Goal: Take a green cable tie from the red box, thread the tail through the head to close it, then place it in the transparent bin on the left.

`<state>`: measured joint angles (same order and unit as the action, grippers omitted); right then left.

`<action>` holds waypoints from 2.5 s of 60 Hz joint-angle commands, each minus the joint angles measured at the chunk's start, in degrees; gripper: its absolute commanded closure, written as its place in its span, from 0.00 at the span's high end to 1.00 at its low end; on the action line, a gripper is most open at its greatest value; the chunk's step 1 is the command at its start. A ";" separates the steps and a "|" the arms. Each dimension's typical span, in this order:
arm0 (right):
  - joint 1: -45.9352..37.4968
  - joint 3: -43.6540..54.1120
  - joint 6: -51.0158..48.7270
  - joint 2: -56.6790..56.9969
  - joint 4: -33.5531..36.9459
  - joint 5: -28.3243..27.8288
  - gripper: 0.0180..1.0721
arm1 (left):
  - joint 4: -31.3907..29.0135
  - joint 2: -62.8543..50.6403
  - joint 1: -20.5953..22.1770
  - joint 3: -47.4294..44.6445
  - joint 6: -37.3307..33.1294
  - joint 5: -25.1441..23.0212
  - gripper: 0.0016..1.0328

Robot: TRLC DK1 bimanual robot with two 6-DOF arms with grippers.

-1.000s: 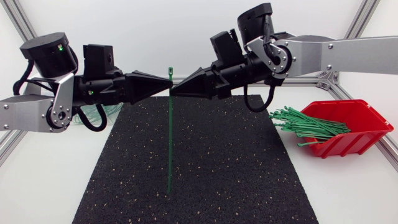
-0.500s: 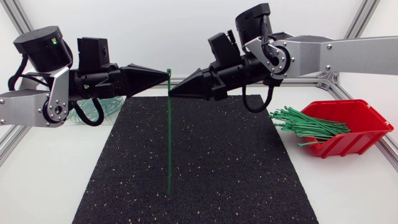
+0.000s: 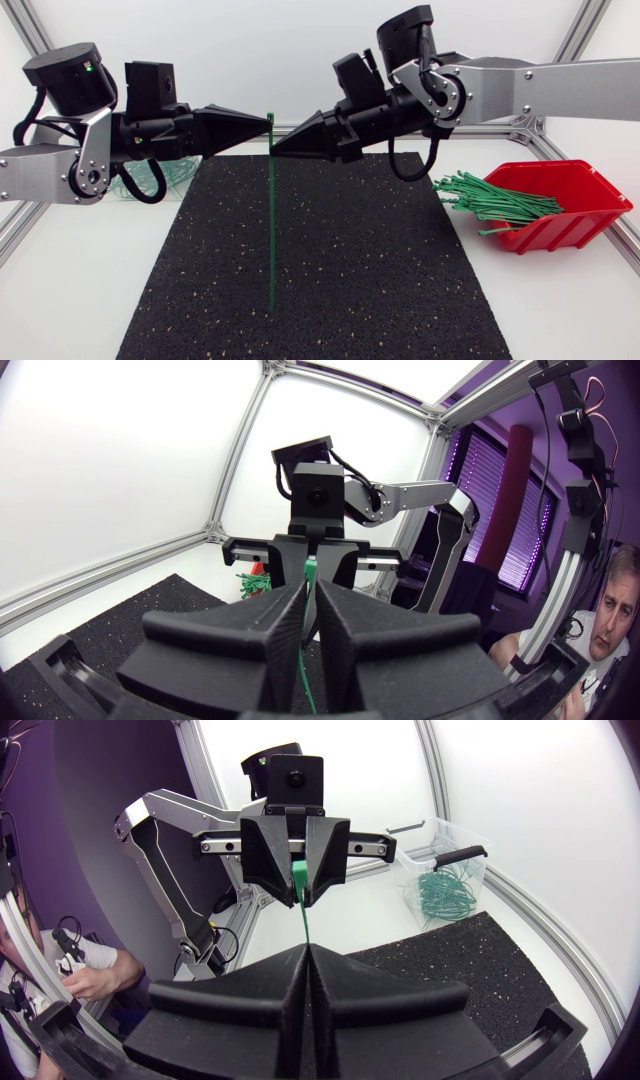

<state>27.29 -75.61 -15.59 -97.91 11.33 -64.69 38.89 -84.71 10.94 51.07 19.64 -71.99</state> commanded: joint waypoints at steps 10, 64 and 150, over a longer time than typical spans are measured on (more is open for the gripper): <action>0.75 0.82 0.21 0.70 0.27 0.79 0.06 | -1.01 -1.60 0.22 1.14 -2.41 -0.70 0.13; 0.66 1.26 -1.19 0.88 1.59 3.16 0.06 | -18.77 0.07 -0.57 6.06 -14.63 0.27 0.13; 0.66 1.43 -2.16 1.49 2.82 3.60 0.06 | -28.87 1.30 0.93 7.99 -22.80 2.82 0.03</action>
<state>27.66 -75.59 -16.73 -97.43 13.52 -61.30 10.28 -84.01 11.40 57.84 -1.80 -69.36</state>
